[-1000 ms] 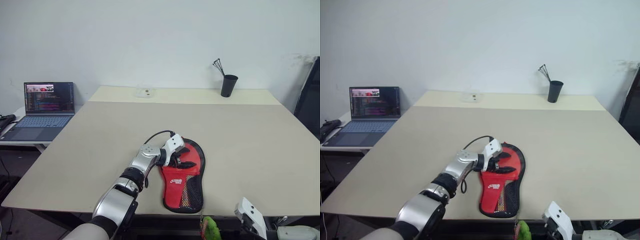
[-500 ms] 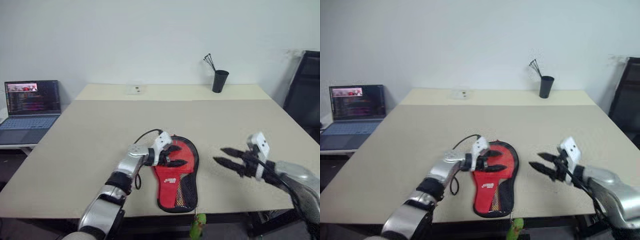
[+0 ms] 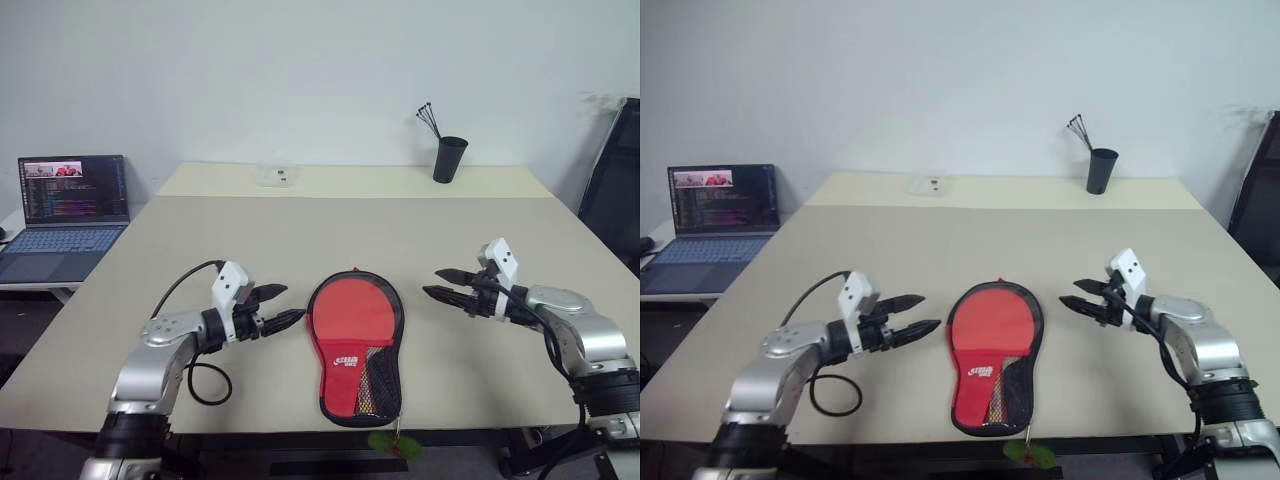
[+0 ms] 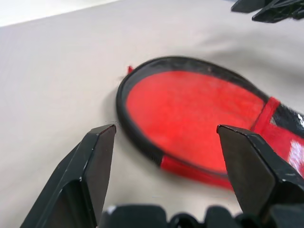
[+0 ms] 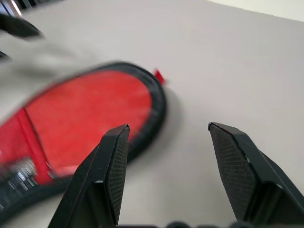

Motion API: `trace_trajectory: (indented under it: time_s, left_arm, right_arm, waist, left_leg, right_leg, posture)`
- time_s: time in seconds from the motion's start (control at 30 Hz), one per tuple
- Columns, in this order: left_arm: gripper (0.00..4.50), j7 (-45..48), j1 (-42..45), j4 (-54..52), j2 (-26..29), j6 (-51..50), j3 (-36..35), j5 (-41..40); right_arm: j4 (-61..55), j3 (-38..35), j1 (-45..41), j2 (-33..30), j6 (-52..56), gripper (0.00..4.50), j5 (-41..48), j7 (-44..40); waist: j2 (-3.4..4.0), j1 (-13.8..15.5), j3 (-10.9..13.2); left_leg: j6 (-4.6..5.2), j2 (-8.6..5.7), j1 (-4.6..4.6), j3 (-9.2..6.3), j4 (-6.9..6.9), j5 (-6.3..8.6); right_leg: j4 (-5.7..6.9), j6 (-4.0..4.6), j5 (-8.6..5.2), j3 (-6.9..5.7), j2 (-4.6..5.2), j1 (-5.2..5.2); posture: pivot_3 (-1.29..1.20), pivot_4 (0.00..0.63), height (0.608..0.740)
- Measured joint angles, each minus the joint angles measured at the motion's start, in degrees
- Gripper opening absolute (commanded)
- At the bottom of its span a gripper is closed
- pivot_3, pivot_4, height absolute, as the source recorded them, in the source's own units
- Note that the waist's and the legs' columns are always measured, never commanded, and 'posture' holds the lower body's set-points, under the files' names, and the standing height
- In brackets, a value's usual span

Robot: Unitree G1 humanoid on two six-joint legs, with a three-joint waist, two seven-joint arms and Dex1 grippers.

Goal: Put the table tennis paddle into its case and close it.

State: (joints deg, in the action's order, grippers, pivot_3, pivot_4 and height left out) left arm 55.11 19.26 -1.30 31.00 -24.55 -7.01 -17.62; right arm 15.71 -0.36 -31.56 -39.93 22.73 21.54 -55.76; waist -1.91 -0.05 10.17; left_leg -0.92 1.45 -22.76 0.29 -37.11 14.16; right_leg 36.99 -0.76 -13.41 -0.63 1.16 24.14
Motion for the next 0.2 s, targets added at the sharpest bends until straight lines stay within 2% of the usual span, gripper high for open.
trace_trajectory:
  time_s: [0.2]
  left_arm:
    - [3.71,-1.04,1.88,0.05,0.63,1.28,2.44,0.50]
  right_arm:
    - [-0.14,-1.33,0.44,-1.99,-0.68,2.92,-0.62,-0.74]
  waist:
    - [0.00,-0.05,0.00]
  left_leg:
    - [0.00,0.12,0.02,0.05,0.06,-0.01]
  right_leg:
    - [0.03,0.10,0.02,0.02,-0.12,0.01]
  posture:
    - [0.00,0.150,0.740]
